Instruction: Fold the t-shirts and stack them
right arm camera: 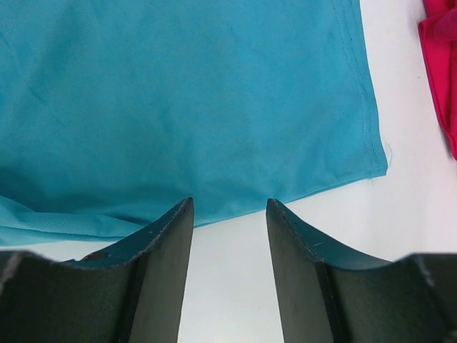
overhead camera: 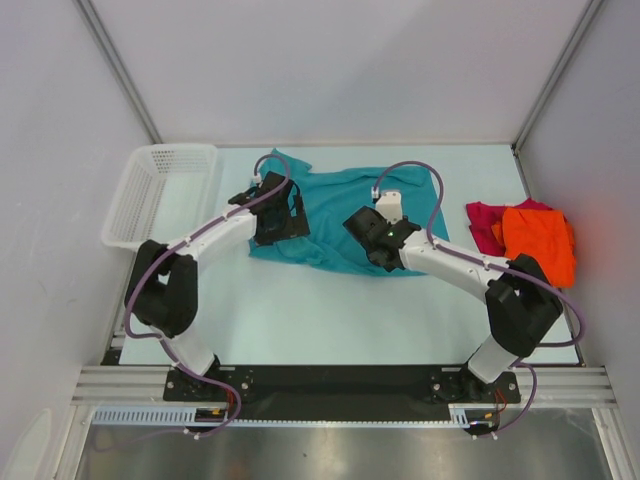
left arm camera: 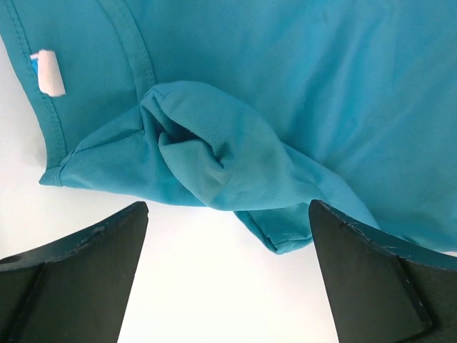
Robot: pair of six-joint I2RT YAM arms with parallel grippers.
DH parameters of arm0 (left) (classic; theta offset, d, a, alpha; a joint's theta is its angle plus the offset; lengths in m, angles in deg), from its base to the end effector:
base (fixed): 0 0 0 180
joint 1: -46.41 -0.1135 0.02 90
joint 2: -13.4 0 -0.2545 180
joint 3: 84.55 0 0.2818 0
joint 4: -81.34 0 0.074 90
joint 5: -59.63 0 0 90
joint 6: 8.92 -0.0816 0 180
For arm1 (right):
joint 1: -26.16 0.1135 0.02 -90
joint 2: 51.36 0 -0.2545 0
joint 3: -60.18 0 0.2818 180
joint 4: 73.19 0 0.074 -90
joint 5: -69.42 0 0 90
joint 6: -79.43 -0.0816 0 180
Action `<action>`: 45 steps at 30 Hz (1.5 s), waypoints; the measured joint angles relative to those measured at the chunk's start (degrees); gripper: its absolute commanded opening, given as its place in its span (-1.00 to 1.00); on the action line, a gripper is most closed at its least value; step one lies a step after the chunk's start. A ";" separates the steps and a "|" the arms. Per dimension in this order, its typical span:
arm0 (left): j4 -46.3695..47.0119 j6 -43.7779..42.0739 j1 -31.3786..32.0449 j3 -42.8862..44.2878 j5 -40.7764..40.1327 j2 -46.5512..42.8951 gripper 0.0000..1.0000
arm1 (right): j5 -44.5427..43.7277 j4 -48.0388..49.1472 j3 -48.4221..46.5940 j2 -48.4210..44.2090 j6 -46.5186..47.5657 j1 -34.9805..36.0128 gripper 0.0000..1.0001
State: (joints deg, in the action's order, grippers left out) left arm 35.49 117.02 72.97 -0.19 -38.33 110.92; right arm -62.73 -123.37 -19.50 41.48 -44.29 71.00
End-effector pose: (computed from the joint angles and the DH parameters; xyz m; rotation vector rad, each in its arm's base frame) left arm 0.3695 -0.1721 0.1689 -0.2626 2.5878 -0.2193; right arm 0.2991 0.2202 0.1833 -0.0139 2.3194 -0.3425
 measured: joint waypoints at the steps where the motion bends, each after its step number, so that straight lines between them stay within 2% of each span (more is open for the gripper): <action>1: 0.00 0.00 -0.02 -0.37 0.20 0.00 0.99 | 0.00 0.02 -0.04 0.17 -0.02 0.00 0.01; 16: 4.52 1.22 1.38 -11.02 2.67 -0.44 0.99 | 0.15 0.00 -0.13 1.86 -0.15 0.35 -0.02; 31: 5.60 1.51 2.27 -8.31 2.99 -0.02 0.99 | -0.09 -0.04 -0.50 2.75 -0.13 0.48 -0.04; 45: 5.62 0.42 2.29 -1.55 2.16 7.32 0.93 | -0.74 -0.70 -0.76 3.02 -0.13 0.44 -0.07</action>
State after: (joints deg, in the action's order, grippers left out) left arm 41.11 117.44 75.27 -1.74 -36.17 118.24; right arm -63.47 -124.07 -20.27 44.49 -44.42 71.44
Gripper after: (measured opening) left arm 0.980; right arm 0.472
